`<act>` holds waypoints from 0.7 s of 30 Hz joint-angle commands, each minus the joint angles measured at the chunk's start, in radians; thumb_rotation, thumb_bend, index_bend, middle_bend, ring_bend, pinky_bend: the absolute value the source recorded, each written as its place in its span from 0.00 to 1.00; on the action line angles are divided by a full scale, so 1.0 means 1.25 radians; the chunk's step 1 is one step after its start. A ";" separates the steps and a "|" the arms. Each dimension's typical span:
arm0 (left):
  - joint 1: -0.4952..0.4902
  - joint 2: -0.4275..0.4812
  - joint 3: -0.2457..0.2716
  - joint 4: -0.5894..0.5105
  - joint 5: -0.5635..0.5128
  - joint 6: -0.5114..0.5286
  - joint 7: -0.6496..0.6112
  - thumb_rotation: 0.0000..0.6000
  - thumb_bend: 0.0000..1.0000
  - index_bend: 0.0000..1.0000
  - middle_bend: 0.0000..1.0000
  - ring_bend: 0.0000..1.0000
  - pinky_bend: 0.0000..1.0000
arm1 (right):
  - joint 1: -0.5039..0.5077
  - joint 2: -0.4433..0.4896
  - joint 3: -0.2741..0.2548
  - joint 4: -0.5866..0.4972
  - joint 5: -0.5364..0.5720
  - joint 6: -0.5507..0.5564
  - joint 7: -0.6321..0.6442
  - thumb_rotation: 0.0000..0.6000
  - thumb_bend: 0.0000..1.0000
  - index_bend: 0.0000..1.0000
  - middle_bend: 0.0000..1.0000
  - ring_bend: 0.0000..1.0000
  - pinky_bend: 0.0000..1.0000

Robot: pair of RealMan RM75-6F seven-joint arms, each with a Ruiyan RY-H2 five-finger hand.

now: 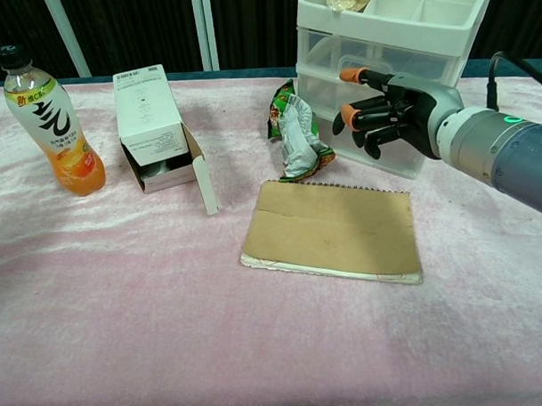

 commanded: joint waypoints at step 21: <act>0.002 0.000 0.000 -0.002 -0.001 0.004 0.002 1.00 0.36 0.04 0.01 0.00 0.00 | -0.002 -0.069 0.053 0.073 0.010 0.006 -0.015 1.00 0.57 0.00 0.59 0.70 0.76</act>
